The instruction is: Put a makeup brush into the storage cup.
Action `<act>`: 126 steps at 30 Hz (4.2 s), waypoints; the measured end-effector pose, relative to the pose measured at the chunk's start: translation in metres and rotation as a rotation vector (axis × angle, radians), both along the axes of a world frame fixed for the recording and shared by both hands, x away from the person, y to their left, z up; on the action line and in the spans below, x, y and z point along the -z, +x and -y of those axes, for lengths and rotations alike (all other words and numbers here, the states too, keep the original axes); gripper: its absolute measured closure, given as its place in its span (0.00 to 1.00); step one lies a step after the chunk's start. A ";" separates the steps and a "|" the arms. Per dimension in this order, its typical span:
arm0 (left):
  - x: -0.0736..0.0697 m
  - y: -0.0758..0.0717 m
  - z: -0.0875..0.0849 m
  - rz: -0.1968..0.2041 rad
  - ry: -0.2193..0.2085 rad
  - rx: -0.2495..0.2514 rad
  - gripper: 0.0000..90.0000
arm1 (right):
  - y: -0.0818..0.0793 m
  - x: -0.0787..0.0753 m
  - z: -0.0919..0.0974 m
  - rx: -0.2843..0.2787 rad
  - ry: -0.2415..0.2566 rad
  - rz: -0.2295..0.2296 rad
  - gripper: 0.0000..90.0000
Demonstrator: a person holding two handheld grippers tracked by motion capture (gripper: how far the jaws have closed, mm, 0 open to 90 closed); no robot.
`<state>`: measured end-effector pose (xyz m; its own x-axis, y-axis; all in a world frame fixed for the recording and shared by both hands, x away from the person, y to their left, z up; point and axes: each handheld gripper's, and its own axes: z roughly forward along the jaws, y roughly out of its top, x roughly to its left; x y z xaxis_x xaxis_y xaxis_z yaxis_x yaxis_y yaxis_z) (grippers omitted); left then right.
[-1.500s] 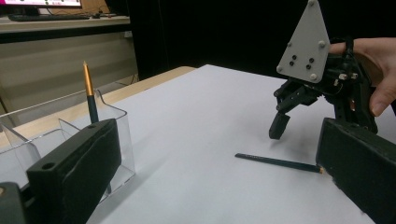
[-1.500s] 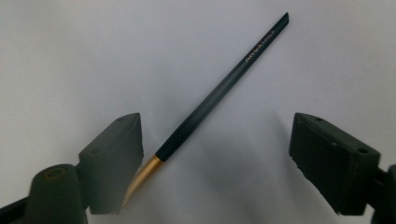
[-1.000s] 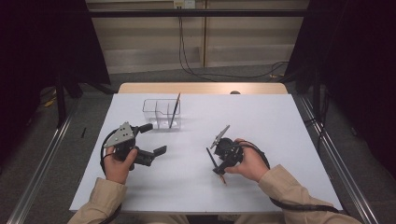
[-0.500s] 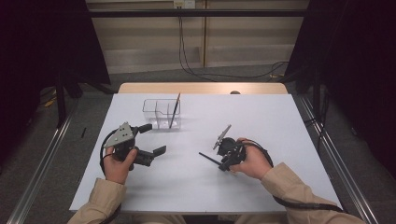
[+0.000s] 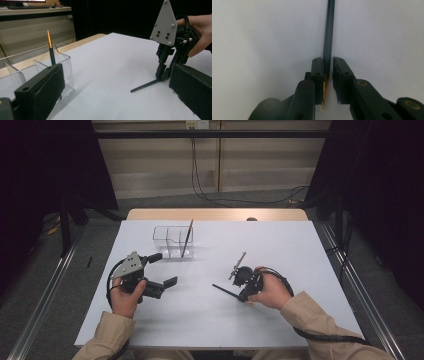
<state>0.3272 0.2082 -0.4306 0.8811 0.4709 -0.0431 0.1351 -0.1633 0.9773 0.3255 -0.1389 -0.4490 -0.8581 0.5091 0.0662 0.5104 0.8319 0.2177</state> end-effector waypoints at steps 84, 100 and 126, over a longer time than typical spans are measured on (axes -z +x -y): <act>-0.011 0.008 0.060 -0.047 0.093 0.175 0.00 | 0.002 -0.041 -0.002 -0.244 -0.005 0.044 0.93; -0.011 0.006 0.073 -0.064 0.181 0.242 0.00 | -0.003 -0.045 -0.019 -0.316 0.007 0.050 0.93; -0.022 0.008 0.099 -0.175 0.572 0.342 0.27 | -0.005 -0.047 -0.032 -0.345 0.017 0.051 0.93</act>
